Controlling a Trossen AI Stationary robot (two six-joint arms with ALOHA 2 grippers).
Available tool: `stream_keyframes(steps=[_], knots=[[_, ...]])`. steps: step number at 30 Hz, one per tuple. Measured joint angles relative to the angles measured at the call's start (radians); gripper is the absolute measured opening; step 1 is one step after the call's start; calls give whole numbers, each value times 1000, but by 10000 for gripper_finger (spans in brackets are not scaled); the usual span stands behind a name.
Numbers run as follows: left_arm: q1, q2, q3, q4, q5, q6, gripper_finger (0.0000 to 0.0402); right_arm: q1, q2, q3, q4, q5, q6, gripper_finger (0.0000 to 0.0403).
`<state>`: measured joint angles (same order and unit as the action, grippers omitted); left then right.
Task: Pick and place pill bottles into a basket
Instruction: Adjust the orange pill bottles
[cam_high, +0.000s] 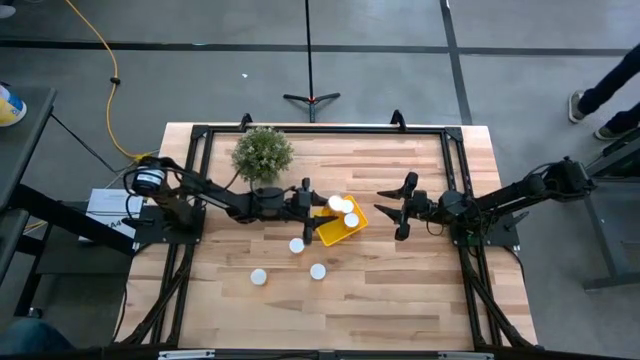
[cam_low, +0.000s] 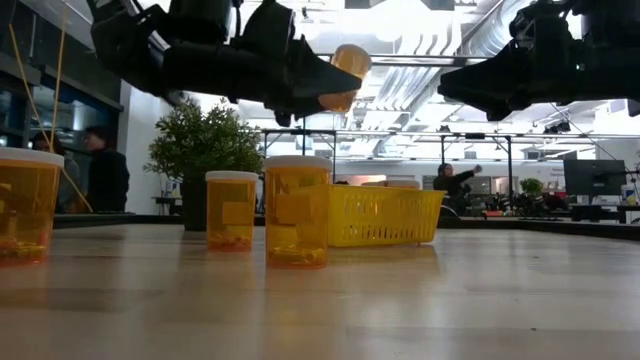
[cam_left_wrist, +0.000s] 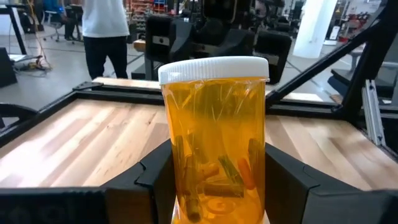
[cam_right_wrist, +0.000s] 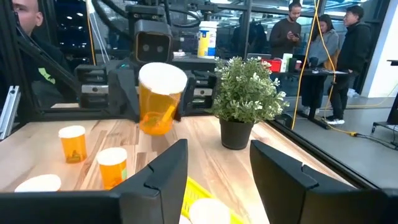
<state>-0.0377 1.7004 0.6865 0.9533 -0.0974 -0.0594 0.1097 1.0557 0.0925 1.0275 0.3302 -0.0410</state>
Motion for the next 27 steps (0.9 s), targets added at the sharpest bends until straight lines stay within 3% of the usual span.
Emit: stream_keyframes(steps=[9,27], knots=[[-10,7,-20,37,-31,1,218,0,0,0,-7,-1,18,161],[-17,197,-42,260,-50,-51,218,0,0,0,-38,-4,42,162]])
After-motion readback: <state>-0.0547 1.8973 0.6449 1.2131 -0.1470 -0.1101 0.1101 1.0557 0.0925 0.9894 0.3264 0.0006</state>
